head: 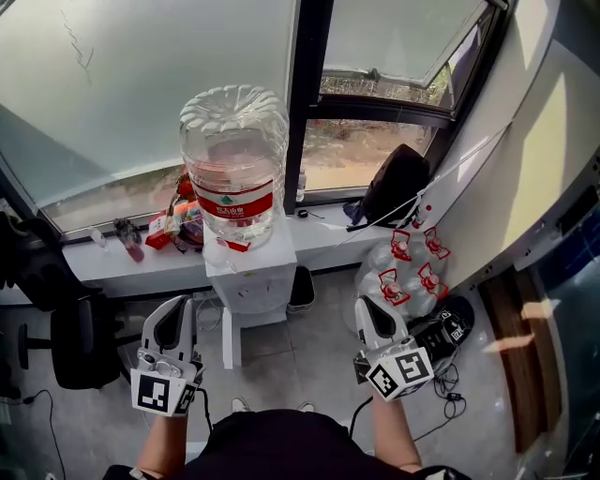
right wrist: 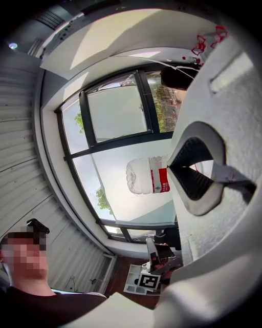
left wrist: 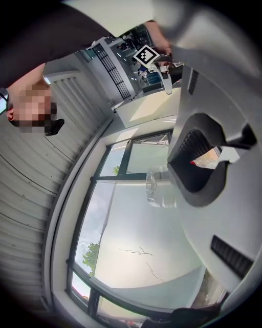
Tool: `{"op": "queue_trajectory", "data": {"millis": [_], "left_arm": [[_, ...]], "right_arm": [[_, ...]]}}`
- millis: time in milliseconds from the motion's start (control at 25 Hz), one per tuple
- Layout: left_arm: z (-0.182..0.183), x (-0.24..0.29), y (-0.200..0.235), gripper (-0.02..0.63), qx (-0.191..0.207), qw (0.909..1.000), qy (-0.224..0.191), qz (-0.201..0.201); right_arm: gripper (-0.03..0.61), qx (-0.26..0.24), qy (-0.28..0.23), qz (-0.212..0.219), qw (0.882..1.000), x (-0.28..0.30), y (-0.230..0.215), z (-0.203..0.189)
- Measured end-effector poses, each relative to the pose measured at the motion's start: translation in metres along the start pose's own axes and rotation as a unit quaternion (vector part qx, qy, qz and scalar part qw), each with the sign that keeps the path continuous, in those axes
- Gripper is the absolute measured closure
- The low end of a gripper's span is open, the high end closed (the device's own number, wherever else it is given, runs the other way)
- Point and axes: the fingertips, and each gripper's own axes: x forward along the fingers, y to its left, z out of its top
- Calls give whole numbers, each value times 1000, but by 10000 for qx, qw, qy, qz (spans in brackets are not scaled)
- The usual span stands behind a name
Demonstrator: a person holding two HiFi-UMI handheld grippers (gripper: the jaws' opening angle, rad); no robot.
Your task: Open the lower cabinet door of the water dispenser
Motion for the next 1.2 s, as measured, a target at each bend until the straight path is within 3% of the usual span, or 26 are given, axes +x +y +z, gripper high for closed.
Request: {"op": "queue_trajectory", "data": {"millis": [400, 1200], "left_arm": [[2, -2, 1, 607, -95, 9999, -41, -5], [5, -27, 8, 607, -73, 9997, -118, 211]], "right_arm": [[574, -243, 73, -122, 9996, 2, 1, -4], [574, -447, 160, 444, 9979, 26, 37, -13]]}}
